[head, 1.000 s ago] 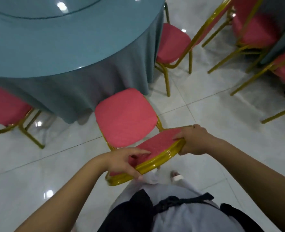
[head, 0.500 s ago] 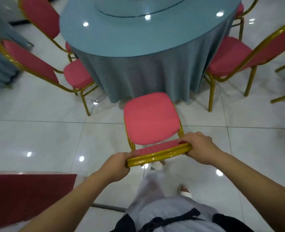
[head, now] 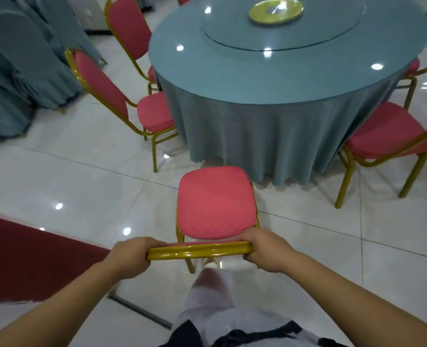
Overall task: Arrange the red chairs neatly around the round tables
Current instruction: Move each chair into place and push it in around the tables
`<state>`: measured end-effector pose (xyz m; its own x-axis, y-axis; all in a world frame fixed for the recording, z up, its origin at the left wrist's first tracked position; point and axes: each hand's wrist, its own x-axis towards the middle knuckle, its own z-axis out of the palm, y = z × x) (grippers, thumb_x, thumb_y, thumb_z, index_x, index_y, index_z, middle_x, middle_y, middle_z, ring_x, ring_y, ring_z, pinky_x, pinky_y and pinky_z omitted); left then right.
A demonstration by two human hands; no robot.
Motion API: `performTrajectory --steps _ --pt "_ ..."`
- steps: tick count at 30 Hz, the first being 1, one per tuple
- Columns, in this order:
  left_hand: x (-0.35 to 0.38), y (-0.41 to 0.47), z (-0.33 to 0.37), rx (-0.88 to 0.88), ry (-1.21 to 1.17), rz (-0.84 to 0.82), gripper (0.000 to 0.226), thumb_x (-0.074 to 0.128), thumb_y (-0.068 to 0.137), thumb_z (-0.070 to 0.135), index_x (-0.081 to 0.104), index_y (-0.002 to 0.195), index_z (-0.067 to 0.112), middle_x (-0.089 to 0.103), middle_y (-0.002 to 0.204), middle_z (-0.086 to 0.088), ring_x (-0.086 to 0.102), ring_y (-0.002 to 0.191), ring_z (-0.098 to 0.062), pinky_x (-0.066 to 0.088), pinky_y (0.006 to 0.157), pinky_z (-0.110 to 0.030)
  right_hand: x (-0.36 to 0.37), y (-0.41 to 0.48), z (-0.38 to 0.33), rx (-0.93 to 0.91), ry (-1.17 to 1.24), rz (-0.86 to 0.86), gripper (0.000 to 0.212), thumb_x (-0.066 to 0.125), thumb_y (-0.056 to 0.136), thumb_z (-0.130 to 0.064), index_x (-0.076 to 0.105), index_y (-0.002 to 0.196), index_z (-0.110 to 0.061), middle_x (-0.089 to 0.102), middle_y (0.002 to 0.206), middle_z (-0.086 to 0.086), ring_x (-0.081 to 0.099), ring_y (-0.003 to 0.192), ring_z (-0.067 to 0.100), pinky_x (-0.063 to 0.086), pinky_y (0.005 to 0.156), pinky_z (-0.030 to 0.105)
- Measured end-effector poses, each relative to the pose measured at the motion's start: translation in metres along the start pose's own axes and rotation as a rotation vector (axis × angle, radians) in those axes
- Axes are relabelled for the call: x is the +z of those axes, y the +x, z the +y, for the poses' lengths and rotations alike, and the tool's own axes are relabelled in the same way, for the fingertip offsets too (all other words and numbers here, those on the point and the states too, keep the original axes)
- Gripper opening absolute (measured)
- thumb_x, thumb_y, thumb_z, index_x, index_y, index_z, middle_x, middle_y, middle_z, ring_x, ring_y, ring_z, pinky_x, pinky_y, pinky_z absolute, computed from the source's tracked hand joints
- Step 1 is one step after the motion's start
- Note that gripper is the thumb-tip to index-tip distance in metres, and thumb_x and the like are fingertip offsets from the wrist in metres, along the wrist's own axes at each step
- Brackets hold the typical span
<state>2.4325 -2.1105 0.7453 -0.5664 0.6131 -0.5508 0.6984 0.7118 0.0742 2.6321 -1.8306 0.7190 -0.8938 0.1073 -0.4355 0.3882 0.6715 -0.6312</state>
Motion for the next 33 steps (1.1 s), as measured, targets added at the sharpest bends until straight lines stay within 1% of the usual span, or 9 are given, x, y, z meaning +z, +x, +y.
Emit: performTrajectory --steps 2,6,11,16,19,23,26,30,33 --pt "-0.014 0.022 -0.021 -0.047 0.028 0.012 0.050 0.050 0.094 0.017 0.056 0.128 0.053 0.065 0.108 0.020 0.059 0.089 -0.004 0.039 0.061 -0.016 -0.002 0.026 -0.013 0.031 0.030 0.003 0.032 0.063 0.081 -0.017 0.070 0.104 -0.037 0.065 0.090 -0.012 0.058 0.075 0.013 0.057 0.069 0.037" --pt "-0.050 0.080 -0.072 -0.092 0.011 0.067 0.046 0.049 0.093 0.016 0.060 0.122 0.050 0.066 0.113 0.015 0.061 0.098 -0.012 0.048 0.071 -0.028 -0.014 0.090 -0.043 0.094 0.050 0.017 0.017 0.068 0.082 -0.014 0.068 0.088 -0.030 0.065 0.087 -0.007 0.062 0.087 0.019 0.049 0.070 0.032" --pt "-0.092 0.156 -0.139 -0.068 -0.071 0.148 0.037 0.056 0.090 0.015 0.064 0.110 0.046 0.063 0.108 0.017 0.059 0.094 -0.011 0.055 0.076 -0.034 -0.033 0.169 -0.082 0.210 0.089 0.032 0.027 0.065 0.082 -0.009 0.060 0.074 -0.034 0.063 0.080 -0.006 0.062 0.081 0.019 0.046 0.066 0.031" --pt "-0.141 0.223 -0.188 -0.008 -0.079 0.176 0.029 0.059 0.091 0.014 0.070 0.103 0.037 0.066 0.100 0.011 0.062 0.089 -0.015 0.055 0.071 -0.034 -0.049 0.234 -0.123 0.340 0.134 0.127 0.019 0.063 0.081 -0.007 0.069 0.089 -0.023 0.070 0.090 0.005 0.065 0.086 0.025 0.053 0.077 0.040" --pt "-0.167 0.259 -0.211 0.047 -0.023 0.133 0.028 0.057 0.091 0.013 0.072 0.101 0.034 0.068 0.095 0.006 0.064 0.085 -0.018 0.050 0.065 -0.030 -0.049 0.264 -0.143 0.414 0.159 0.168 0.025 0.064 0.087 -0.013 0.067 0.097 -0.036 0.069 0.089 -0.001 0.064 0.086 0.022 0.053 0.086 0.045" --pt "-0.202 0.300 -0.237 0.064 0.058 0.135 0.021 0.058 0.091 0.015 0.071 0.096 0.031 0.065 0.084 0.004 0.062 0.078 -0.018 0.050 0.062 -0.030 -0.054 0.304 -0.169 0.557 0.098 0.240 0.024 0.057 0.092 -0.020 0.063 0.105 -0.040 0.067 0.092 -0.004 0.061 0.093 0.024 0.042 0.099 0.050" --pt "-0.218 0.324 -0.249 0.042 0.061 0.187 0.020 0.058 0.090 0.013 0.070 0.094 0.028 0.063 0.082 0.002 0.061 0.077 -0.019 0.056 0.068 -0.035 -0.065 0.325 -0.184 0.612 0.111 0.237 0.025 0.057 0.093 -0.018 0.063 0.107 -0.038 0.066 0.098 0.000 0.062 0.098 0.027 0.043 0.101 0.051" --pt "-0.230 0.348 -0.251 0.047 0.091 0.175 0.021 0.061 0.086 0.009 0.066 0.090 0.029 0.061 0.079 0.001 0.059 0.071 -0.017 0.054 0.065 -0.033 -0.081 0.339 -0.191 0.653 0.094 0.242 0.020 0.059 0.093 -0.015 0.064 0.097 -0.034 0.068 0.098 0.001 0.063 0.097 0.027 0.049 0.097 0.050" --pt "-0.236 0.360 -0.250 0.047 0.079 0.181 0.021 0.060 0.087 0.009 0.065 0.087 0.029 0.062 0.080 0.001 0.061 0.073 -0.019 0.058 0.072 -0.037 -0.088 0.346 -0.193 0.686 0.027 0.273 0.020 0.061 0.091 -0.017 0.066 0.099 -0.035 0.068 0.096 -0.001 0.064 0.094 0.024 0.050 0.095 0.047"
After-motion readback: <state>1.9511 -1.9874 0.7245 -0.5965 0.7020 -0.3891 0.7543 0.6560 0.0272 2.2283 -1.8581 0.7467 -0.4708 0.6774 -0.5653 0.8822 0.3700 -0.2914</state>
